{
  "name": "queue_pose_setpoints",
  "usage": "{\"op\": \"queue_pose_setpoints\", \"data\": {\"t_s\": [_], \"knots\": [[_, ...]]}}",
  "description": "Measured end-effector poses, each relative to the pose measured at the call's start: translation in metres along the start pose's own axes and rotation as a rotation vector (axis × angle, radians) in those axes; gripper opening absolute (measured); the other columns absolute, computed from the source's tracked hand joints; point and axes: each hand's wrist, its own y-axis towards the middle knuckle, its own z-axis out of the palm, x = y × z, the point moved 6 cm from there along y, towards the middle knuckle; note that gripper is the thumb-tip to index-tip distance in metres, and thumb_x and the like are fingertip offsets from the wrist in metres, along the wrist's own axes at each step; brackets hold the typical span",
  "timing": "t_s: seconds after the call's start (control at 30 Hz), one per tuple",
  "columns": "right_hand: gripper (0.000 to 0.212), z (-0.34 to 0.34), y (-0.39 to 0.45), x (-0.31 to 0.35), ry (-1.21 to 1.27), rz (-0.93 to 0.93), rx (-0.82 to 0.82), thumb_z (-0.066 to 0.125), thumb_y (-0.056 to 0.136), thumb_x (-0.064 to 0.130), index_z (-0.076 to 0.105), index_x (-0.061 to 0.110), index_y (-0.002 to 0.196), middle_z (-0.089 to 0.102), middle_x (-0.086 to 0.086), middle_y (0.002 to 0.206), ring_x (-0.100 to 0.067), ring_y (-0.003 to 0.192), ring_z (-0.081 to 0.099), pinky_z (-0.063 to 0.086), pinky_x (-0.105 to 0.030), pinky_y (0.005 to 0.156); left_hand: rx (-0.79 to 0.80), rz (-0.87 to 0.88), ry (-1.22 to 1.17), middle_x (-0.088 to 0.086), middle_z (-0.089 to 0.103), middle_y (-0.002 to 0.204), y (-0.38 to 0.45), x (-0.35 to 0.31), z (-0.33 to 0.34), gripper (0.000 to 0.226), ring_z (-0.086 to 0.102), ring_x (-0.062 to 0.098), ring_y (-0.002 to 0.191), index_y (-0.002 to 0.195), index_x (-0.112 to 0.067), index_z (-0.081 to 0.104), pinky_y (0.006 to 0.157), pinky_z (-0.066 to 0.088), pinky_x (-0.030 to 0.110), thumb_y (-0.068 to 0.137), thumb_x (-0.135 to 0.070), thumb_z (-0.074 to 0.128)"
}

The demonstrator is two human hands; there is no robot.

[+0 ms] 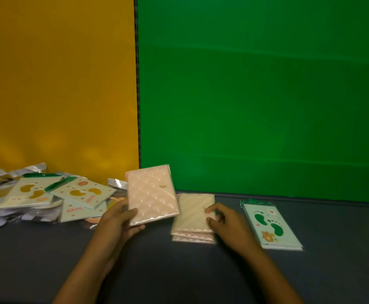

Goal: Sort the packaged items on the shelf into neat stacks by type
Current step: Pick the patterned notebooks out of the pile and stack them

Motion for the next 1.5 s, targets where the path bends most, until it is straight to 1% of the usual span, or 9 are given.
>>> {"op": "queue_pose_setpoints", "data": {"t_s": [0.4, 0.57, 0.7, 0.87, 1.03, 1.1, 1.23, 1.37, 1.5], "knots": [[0.022, -0.001, 0.004, -0.001, -0.192, -0.097, 0.124, 0.061, 0.091, 0.035, 0.059, 0.035, 0.113, 0.048, 0.005, 0.097, -0.005, 0.084, 0.049, 0.037, -0.012, 0.071, 0.042, -0.013, 0.101, 0.008, 0.067, 0.109, -0.003, 0.005, 0.018, 0.024, 0.067, 0.026, 0.098, 0.115, -0.015, 0.059, 0.082, 0.055, 0.039, 0.093, -0.007, 0.053], [0.042, -0.023, 0.008, -0.008, -0.4, -0.052, 0.059, 0.05, 0.095, 0.047, 0.048, 0.027, 0.132, 0.052, 0.003, 0.131, -0.016, 0.116, 0.052, 0.045, -0.03, 0.094, 0.035, 0.014, 0.199, 0.005, 0.065, 0.103, 0.001, 0.004, 0.032, 0.023, 0.066, 0.022, 0.093, 0.116, -0.013, 0.057, 0.078, 0.057, 0.036, 0.093, -0.009, 0.054], [0.063, -0.037, 0.008, -0.015, -0.592, 0.018, 0.053, 0.042, 0.097, 0.053, 0.031, 0.019, 0.148, 0.035, -0.005, 0.153, -0.022, 0.136, 0.039, 0.038, -0.038, 0.108, 0.071, 0.065, 0.31, 0.004, 0.066, 0.106, 0.002, 0.009, 0.049, 0.024, 0.067, 0.019, 0.092, 0.117, -0.014, 0.055, 0.07, 0.056, 0.028, 0.094, -0.009, 0.052], [0.066, -0.048, 0.003, -0.026, -0.646, 0.051, 0.052, 0.038, 0.095, 0.058, 0.033, 0.016, 0.147, 0.039, -0.007, 0.15, -0.025, 0.133, 0.042, 0.039, -0.039, 0.106, 0.091, 0.091, 0.423, 0.006, 0.064, 0.104, 0.007, 0.023, 0.074, 0.028, 0.068, 0.019, 0.085, 0.121, -0.015, 0.05, 0.055, 0.055, 0.019, 0.094, -0.008, 0.053], [0.063, -0.056, -0.007, -0.036, -0.591, 0.055, 0.03, 0.038, 0.095, 0.058, 0.036, 0.018, 0.144, 0.042, -0.005, 0.147, -0.023, 0.131, 0.044, 0.041, -0.039, 0.104, 0.019, 0.184, 0.672, 0.01, 0.063, 0.106, 0.022, 0.038, 0.079, 0.031, 0.065, 0.026, 0.089, 0.119, -0.019, 0.051, 0.078, 0.057, 0.041, 0.09, -0.011, 0.06], [0.062, -0.058, -0.009, -0.038, -0.589, 0.051, 0.015, 0.038, 0.096, 0.057, 0.037, 0.018, 0.144, 0.042, -0.005, 0.146, -0.024, 0.131, 0.044, 0.042, -0.039, 0.104, -0.001, 0.249, 0.824, 0.009, 0.063, 0.104, 0.026, 0.039, 0.079, 0.03, 0.062, 0.023, 0.092, 0.118, -0.02, 0.053, 0.085, 0.053, 0.038, 0.09, -0.014, 0.061], [0.057, -0.058, -0.012, -0.036, -0.578, 0.043, 0.009, 0.039, 0.095, 0.057, 0.04, 0.02, 0.139, 0.045, -0.004, 0.143, -0.023, 0.127, 0.047, 0.044, -0.038, 0.1, 0.012, 0.419, 1.055, 0.0, 0.06, 0.09, 0.025, 0.041, 0.079, 0.031, 0.057, 0.015, 0.084, 0.12, -0.02, 0.057, 0.072, 0.046, 0.026, 0.09, -0.026, 0.061], [0.055, -0.055, -0.013, -0.028, -0.571, 0.021, 0.008, 0.041, 0.096, 0.055, 0.041, 0.02, 0.137, 0.046, -0.003, 0.141, -0.021, 0.125, 0.048, 0.044, -0.037, 0.099, -0.008, 0.539, 1.253, 0.0, 0.051, 0.113, 0.021, 0.048, 0.075, 0.028, 0.046, 0.016, 0.108, 0.116, -0.028, 0.058, 0.084, 0.039, 0.025, 0.09, -0.039, 0.058], [0.056, -0.048, -0.012, -0.019, -0.563, -0.001, 0.018, 0.041, 0.095, 0.055, 0.04, 0.02, 0.138, 0.045, -0.003, 0.141, -0.021, 0.125, 0.048, 0.043, -0.036, 0.101, -0.001, 0.544, 1.253, -0.001, 0.046, 0.114, 0.017, 0.047, 0.073, 0.03, 0.045, 0.016, 0.109, 0.115, -0.03, 0.058, 0.086, 0.042, 0.027, 0.089, -0.044, 0.057]]}}
